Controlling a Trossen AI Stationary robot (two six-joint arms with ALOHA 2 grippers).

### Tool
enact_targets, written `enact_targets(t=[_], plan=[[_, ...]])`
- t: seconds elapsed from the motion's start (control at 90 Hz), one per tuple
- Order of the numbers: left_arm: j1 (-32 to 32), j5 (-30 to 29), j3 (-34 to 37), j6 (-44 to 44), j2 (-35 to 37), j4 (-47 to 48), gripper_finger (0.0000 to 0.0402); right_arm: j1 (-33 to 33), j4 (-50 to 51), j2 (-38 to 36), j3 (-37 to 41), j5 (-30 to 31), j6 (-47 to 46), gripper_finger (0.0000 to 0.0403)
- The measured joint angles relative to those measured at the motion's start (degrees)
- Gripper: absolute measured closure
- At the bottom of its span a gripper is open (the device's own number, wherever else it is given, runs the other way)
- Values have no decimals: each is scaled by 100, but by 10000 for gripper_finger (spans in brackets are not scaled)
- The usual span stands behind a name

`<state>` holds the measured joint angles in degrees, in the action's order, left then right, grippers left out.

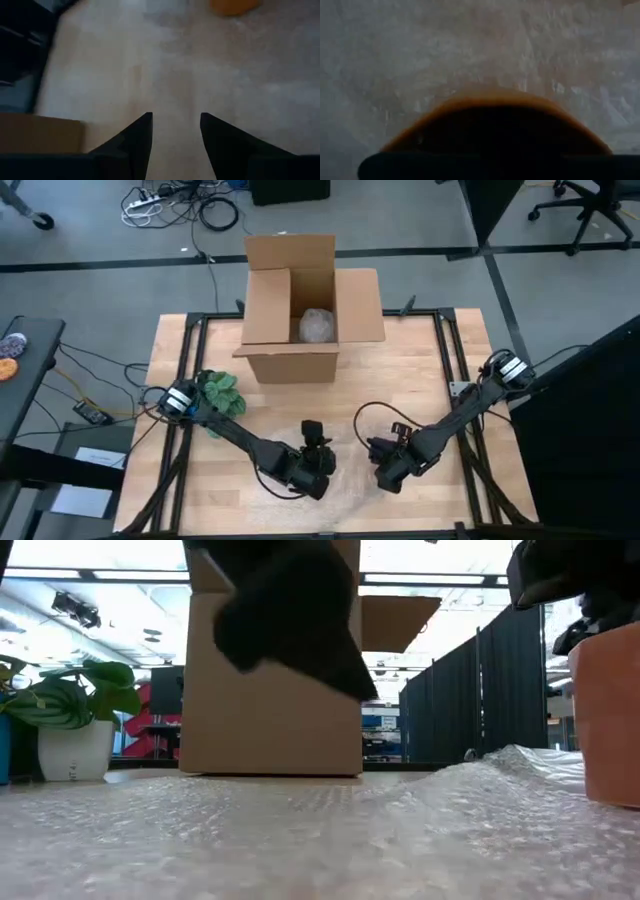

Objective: Wrap mug
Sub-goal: Wrap the orange mug with the bubble wrap

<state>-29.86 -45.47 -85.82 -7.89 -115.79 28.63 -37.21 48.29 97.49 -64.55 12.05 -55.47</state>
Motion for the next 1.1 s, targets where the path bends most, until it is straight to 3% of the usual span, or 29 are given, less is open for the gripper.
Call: enact_targets(t=[0.144,0.233,0.467,0.611,0.733,1.1], plan=[[-304,-595,-39,23,260,243,250,-81,810,-139,-688,11,3,402],[-467,-621,-17,28,498,327,250,-190,1525,-144,-1136,166,5,402],[-671,398,7,8,582,427,250,-541,2960,-153,-2059,460,-805,383],[-698,489,4,-67,582,397,250,-702,3586,-155,-1932,-6,-1577,333],[-684,486,4,-136,582,363,250,-715,3357,-174,-1668,-81,-1633,277],[-663,500,4,-167,566,93,250,200,2695,-205,-1070,-548,-551,138]])
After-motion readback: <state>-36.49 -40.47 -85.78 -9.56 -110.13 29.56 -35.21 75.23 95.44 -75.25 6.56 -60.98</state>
